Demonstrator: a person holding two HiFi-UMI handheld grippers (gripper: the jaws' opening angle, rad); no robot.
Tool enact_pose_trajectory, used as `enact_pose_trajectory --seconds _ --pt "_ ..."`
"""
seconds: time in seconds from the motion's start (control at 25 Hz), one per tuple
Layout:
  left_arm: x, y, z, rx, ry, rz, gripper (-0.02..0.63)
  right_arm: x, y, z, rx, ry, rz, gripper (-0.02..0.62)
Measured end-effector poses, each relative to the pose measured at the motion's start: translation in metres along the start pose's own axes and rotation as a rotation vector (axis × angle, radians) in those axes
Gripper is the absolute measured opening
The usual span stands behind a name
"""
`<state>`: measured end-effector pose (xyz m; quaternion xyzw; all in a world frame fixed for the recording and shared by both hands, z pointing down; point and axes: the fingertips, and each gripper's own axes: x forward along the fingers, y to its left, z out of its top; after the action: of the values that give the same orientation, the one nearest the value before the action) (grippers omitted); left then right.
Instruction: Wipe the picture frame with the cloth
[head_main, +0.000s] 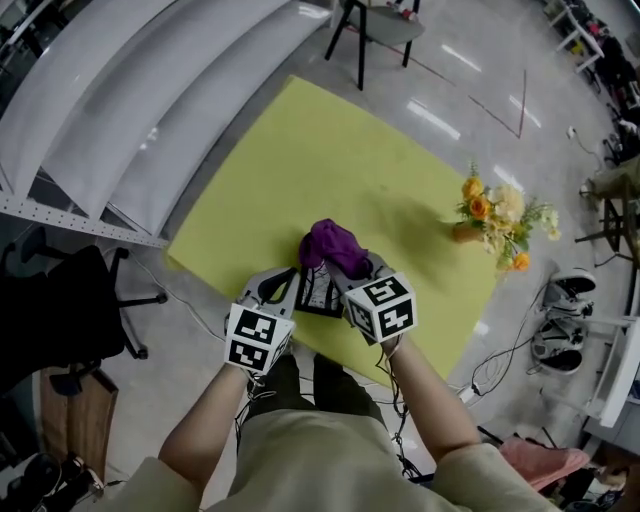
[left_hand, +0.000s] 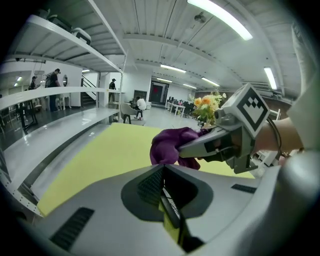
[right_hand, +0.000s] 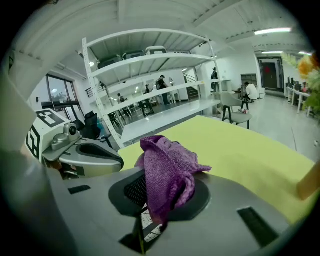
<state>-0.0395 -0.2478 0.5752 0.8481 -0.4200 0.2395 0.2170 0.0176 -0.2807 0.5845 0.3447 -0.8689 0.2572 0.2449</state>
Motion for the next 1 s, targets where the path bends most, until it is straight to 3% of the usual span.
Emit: enact_pose_trajectory --seconds 0.4,0.72,0.88,1.0 --pt "0.034 -0.006 -0.063 -0.033 0.133 -0.047 0.009 0.047 0.007 -0.048 -0.022 0.110 0.020 0.069" --pt "0.046 -0.013 -0.094 -0.032 0.230 -0.078 0.009 0.051 0.005 -0.085 -0.066 0.232 0.024 0.069" --pt "0.051 -0.015 -0.099 -0.022 0.226 -0.078 0.008 0.041 -0.004 -0.095 -0.100 0.278 0.011 0.068" --pt "0.051 -0.013 -0.101 -0.060 0.206 -0.079 0.008 0.034 -0.008 -0.099 -0.105 0.295 -0.002 0.067"
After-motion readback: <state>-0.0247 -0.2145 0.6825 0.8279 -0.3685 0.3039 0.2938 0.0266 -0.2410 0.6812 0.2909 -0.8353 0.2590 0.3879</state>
